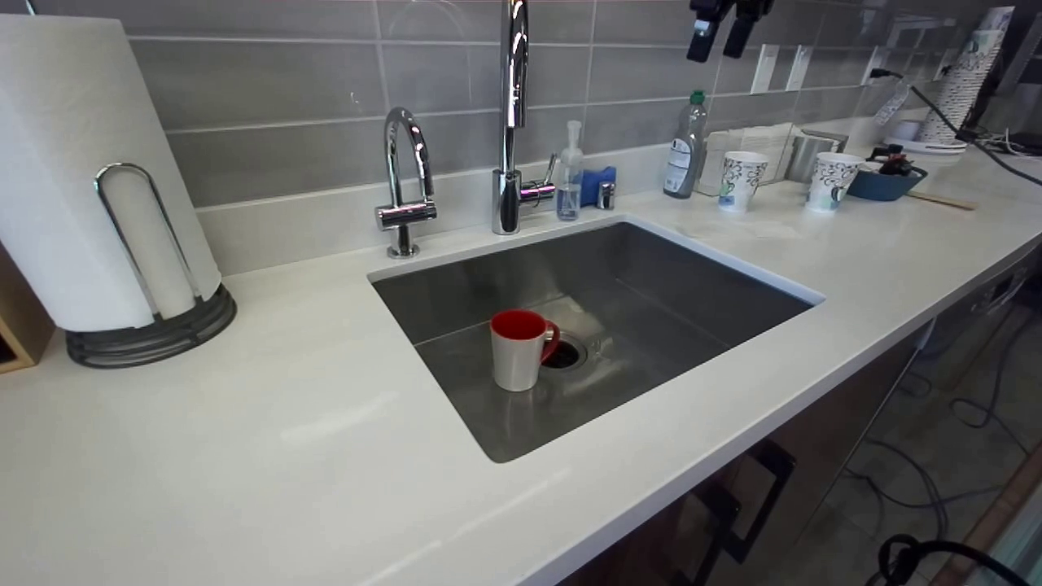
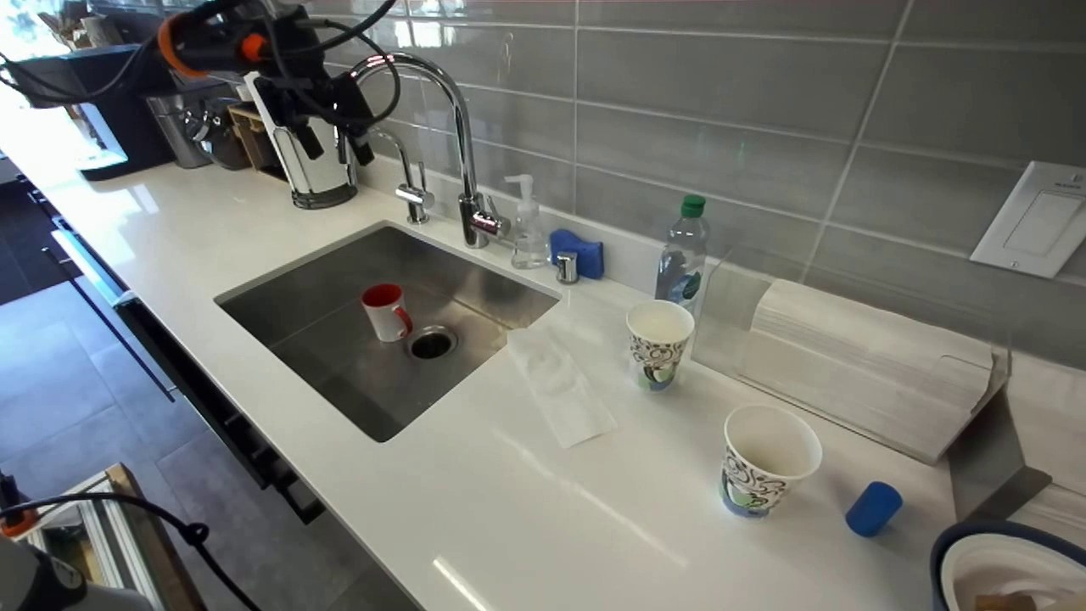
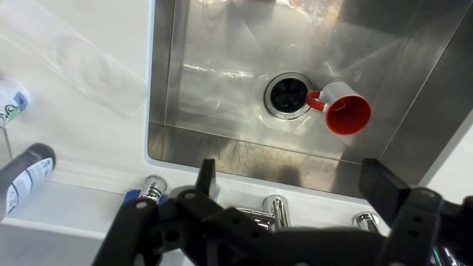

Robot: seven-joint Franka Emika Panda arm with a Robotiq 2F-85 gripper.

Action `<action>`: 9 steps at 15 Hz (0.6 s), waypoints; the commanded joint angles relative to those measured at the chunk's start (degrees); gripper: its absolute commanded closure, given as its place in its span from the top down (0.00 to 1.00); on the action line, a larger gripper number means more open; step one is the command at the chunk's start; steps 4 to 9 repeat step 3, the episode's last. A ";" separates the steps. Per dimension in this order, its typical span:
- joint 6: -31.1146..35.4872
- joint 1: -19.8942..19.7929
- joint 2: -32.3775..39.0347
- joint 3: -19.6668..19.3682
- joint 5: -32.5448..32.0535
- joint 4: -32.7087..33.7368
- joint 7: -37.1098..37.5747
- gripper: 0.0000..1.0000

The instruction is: Put the white and red mug in the sink.

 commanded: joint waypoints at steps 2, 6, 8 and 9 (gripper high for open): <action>-0.19 0.41 0.11 -0.39 -0.16 0.14 0.15 1.00; -0.19 0.41 0.44 -0.42 -0.16 0.13 0.14 1.00; -0.19 0.41 0.44 -0.42 -0.16 0.13 0.14 1.00; -0.19 0.41 0.44 -0.42 -0.16 0.13 0.14 1.00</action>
